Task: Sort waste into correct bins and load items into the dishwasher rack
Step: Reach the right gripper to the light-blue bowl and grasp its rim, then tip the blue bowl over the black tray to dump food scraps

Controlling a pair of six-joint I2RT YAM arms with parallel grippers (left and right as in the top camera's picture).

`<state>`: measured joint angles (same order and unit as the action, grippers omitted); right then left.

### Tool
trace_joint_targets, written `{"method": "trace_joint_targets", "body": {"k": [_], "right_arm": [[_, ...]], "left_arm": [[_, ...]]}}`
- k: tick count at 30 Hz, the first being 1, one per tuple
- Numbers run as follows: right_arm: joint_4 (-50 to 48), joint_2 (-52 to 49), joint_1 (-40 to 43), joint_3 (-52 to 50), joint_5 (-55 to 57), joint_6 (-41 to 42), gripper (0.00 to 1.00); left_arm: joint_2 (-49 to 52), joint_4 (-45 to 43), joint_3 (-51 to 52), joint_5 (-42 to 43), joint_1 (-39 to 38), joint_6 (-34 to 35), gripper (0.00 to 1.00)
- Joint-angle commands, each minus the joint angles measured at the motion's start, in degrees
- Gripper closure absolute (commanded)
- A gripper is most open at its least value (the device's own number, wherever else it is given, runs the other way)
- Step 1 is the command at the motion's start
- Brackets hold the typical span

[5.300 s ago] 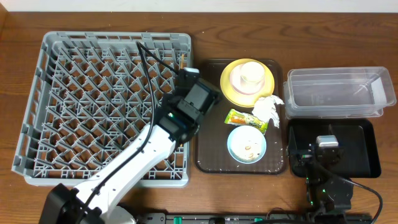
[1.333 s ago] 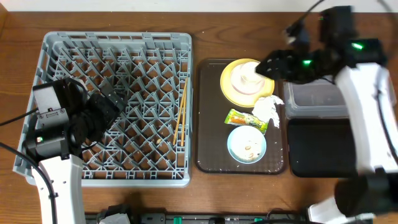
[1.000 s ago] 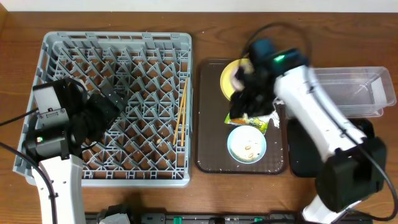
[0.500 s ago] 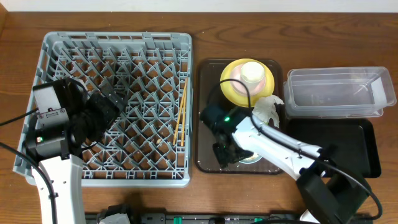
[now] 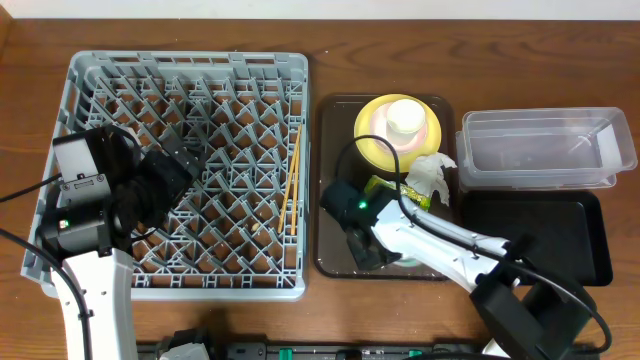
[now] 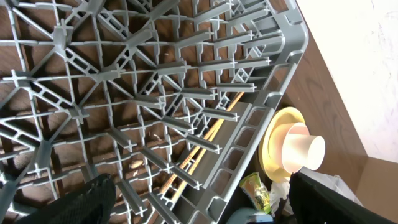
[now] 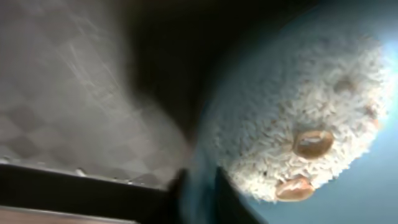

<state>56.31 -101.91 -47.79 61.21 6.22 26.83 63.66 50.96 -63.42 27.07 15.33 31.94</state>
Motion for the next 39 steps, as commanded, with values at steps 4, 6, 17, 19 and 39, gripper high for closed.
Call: {"method": "trace_joint_targets", "body": {"k": [4, 6, 17, 19, 39], "right_arm": [[0.46, 2.91, -0.22, 0.85, 1.07, 0.33, 0.99], [0.98, 4.9, -0.15, 1.64, 1.07, 0.33, 0.99], [11.45, 25.51, 10.23, 4.81, 0.66, 1.81, 0.99], [13.55, 30.01, 15.43, 4.81, 0.63, 0.92, 0.99], [13.79, 32.26, 83.19, -1.09, -61.02, -43.54, 0.99]], "left_arm": [[0.04, 0.04, -0.94, 0.52, 0.31, 0.09, 0.09], [0.04, 0.04, -0.94, 0.52, 0.31, 0.09, 0.1], [0.04, 0.04, -0.94, 0.52, 0.31, 0.09, 0.1], [0.04, 0.04, -0.94, 0.52, 0.31, 0.09, 0.1], [0.04, 0.04, -0.94, 0.52, 0.31, 0.09, 0.1]]}}
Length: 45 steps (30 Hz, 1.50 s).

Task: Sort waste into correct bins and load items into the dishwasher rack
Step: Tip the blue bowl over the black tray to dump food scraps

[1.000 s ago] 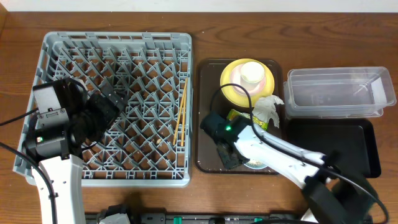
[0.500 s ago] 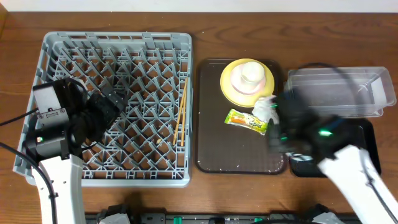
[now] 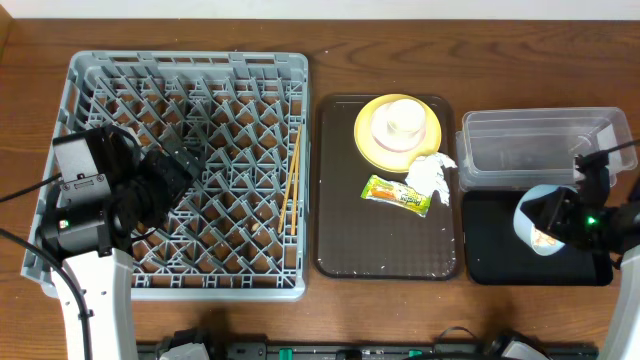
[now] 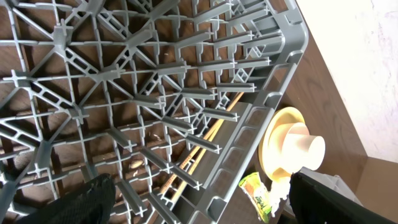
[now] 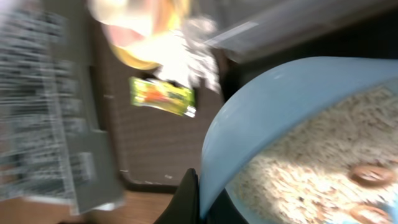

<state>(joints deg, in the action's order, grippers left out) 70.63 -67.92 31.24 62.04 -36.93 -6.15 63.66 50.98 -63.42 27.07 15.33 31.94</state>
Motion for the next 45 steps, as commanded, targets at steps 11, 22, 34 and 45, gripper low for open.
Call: {"method": "trace_joint_targets", "body": {"k": [11, 22, 34, 45], "right_arm": [[-11.85, -7.89, 13.62, -14.27, -33.94, -15.02, 0.99], [-18.16, -8.17, 23.93, -24.5, -44.59, -14.49, 0.99], [-21.2, -8.17, 28.7, -25.79, -52.48, -10.16, 0.99], [-24.3, -8.15, 28.74, -26.16, -52.48, -2.4, 0.99]], "left_arm": [[0.04, 0.02, -0.94, 0.52, 0.31, 0.09, 0.09], [0.04, 0.02, -0.94, 0.52, 0.31, 0.09, 0.09], [0.04, 0.02, -0.94, 0.52, 0.31, 0.09, 0.09], [0.04, 0.02, -0.94, 0.52, 0.31, 0.09, 0.09]]}}
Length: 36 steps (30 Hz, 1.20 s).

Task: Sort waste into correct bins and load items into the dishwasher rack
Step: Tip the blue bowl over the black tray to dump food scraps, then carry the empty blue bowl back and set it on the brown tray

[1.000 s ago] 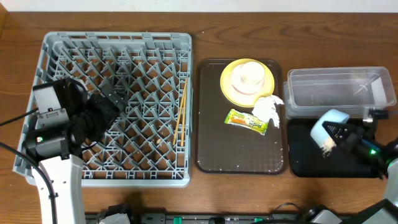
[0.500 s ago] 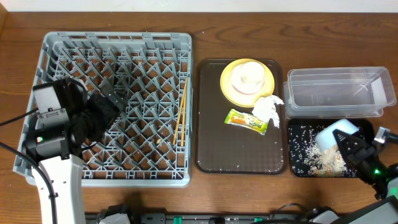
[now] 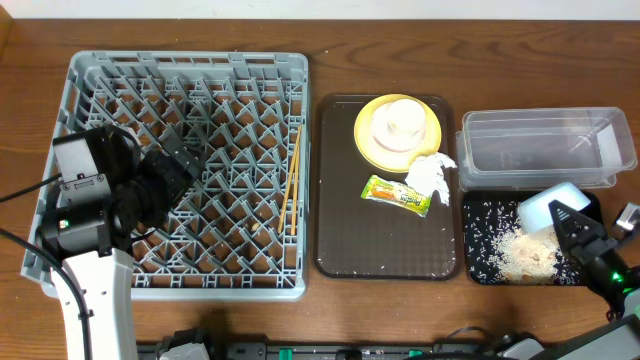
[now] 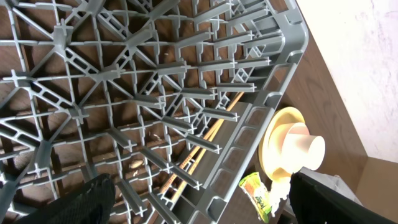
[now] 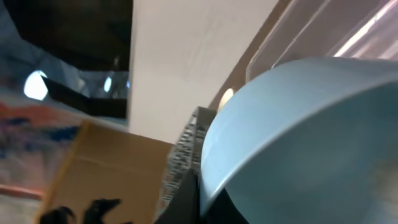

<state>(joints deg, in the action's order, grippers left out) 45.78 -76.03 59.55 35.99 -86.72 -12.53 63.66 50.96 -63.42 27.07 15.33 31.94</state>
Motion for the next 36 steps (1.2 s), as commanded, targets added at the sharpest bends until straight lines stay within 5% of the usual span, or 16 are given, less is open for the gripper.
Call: {"method": "trace_joint_targets", "body": {"k": [1, 11, 20, 23, 28, 36], "right_arm": [[0.15, -0.04, 0.44, -0.11, -2.69, 2.89, 0.99], [-5.99, -0.07, 0.39, -0.11, -1.81, 4.35, 0.99], [-4.76, 0.96, -4.07, 4.35, 5.35, 15.78, 0.99], [1.03, 3.54, -12.46, 10.58, 13.03, 15.98, 0.99], [9.11, 6.32, -38.42, 25.55, 38.91, 20.28, 0.99], [1.66, 2.27, -82.49, 29.16, 76.67, 33.7, 0.99]], "left_arm": [[0.04, 0.04, -0.94, 0.52, 0.31, 0.09, 0.09], [0.04, 0.04, -0.94, 0.52, 0.31, 0.09, 0.09], [0.04, 0.04, -0.94, 0.52, 0.31, 0.07, 0.09], [0.04, 0.04, -0.94, 0.52, 0.31, 0.09, 0.09], [0.04, 0.04, -0.94, 0.52, 0.31, 0.09, 0.09], [0.04, 0.04, -0.94, 0.52, 0.31, 0.09, 0.09]]}}
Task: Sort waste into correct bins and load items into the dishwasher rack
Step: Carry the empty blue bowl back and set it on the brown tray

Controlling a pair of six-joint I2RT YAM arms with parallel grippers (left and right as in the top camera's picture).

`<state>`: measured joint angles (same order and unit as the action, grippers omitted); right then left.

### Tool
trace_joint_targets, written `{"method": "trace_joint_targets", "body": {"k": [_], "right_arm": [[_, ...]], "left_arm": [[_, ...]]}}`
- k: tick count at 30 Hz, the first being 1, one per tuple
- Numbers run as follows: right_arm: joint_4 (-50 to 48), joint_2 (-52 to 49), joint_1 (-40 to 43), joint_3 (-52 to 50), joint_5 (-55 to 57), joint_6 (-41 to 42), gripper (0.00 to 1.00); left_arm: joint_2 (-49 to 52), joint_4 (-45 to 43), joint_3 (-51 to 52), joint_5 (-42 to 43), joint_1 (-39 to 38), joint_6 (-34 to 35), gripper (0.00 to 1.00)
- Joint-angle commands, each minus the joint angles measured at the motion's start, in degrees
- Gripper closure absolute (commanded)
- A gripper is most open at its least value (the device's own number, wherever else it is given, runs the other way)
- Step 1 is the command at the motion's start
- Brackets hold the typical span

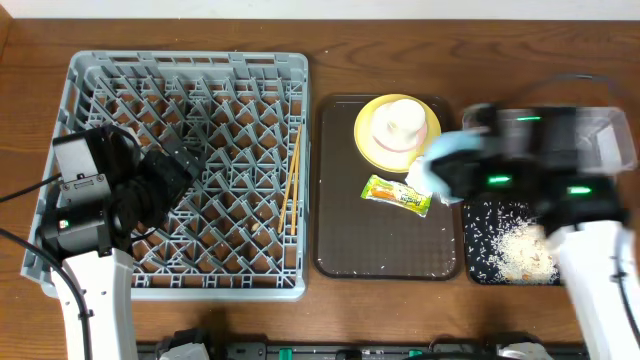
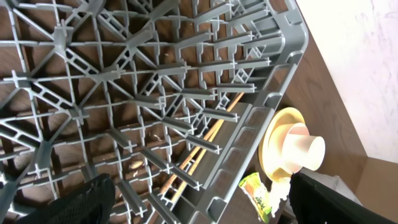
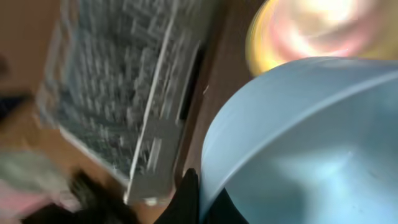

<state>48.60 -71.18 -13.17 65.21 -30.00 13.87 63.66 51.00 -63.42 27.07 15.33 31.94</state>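
Observation:
My right gripper [image 3: 198, 186] is shut on the rim of a light blue bowl [image 3: 298, 137], whose inside shows no rice. Overhead, the blurred bowl [image 1: 452, 152] hangs over the right edge of the brown tray [image 1: 345, 250]. A pile of rice [image 1: 522, 252] lies in the black bin [image 1: 480, 262]. The grey dishwasher rack [image 1: 190, 70] holds wooden chopsticks [image 1: 293, 180]. My left gripper [image 2: 199, 214] hovers open over the rack's left part, with nothing between its fingers.
On the tray stand a yellow plate [image 1: 372, 140] with a cream cup [image 1: 403, 118], a green wrapper [image 1: 395, 193] and a crumpled white tissue [image 1: 428, 178]. A clear bin [image 1: 600, 130] sits behind the black bin, partly hidden by my right arm.
The bowl was tipped low over the black bin's right side; now it hangs further left and back, over the tray's right edge. The rice stays in the bin. My left arm has not moved.
My right gripper first held the rice-filled bowl at the tray's front. Then the bowl, still full, was over the black bin. Then rice lay in that bin under the tipped bowl. Now the bowl, with no rice showing, is back over the tray. The left arm stayed still.

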Motion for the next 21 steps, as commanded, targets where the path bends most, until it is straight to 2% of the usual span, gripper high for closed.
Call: {"method": "trace_joint_targets", "body": {"k": [1, 6, 13, 16, 21], "right_arm": [[-2.54, -4.42, -14.01, -0.07, 22.6, 8.24, 0.99], [-4.92, -12.41, -24.57, -0.07, 26.08, 12.35, 0.99], [-6.12, -22.34, -30.62, -0.09, 22.58, 11.37, 0.99], [-7.52, -23.96, -32.81, -0.09, 21.51, 8.17, 0.99], [-7.19, -25.0, -34.58, -0.09, 25.0, 7.74, 0.96]], "left_arm": [[0.04, 0.0, -0.94, 0.52, 0.31, 0.09, 0.09], [0.04, 0.0, -0.94, 0.52, 0.31, 0.09, 0.09], [0.04, 0.0, -0.94, 0.52, 0.31, 0.09, 0.09], [0.04, 0.0, -0.94, 0.52, 0.31, 0.09, 0.09], [0.04, 0.0, -0.94, 0.52, 0.31, 0.09, 0.09]]}}
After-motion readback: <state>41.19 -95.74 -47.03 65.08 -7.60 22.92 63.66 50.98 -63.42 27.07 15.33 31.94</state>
